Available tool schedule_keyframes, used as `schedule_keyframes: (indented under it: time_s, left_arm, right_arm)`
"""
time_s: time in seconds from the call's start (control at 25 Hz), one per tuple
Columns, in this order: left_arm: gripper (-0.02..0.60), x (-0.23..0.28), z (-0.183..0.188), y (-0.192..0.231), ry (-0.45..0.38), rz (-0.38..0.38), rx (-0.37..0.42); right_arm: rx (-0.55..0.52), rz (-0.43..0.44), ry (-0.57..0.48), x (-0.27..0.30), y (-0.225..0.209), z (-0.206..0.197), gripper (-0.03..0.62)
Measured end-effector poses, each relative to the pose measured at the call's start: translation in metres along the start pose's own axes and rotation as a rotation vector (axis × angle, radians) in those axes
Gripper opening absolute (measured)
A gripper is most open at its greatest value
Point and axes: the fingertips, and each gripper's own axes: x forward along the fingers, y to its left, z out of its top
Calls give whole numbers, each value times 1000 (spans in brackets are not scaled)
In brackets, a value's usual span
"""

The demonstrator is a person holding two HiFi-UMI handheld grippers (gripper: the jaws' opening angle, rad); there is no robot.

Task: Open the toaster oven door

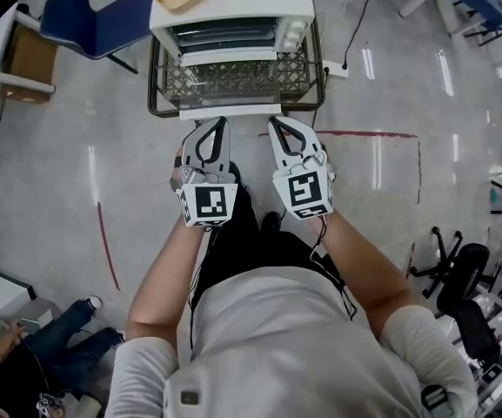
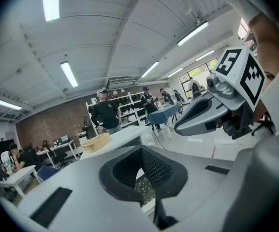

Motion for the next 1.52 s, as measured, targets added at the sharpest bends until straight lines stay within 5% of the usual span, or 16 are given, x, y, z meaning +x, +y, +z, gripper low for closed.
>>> schedule_keyframes:
  time_s: [0.32,0.84,1.52]
  left_arm:
    - [17,-59,83,-7,-70,-38,-221]
    - [17,-165,129,-33,-64,-25,-191]
    - [17,-292,117,-21,-136,-144,-186]
  right_arm:
    - [138,104,-123,-79,8,78,18]
    - [72,192,-136,-175,49,105,17]
    - [95,130,-174,-236,168,144,17]
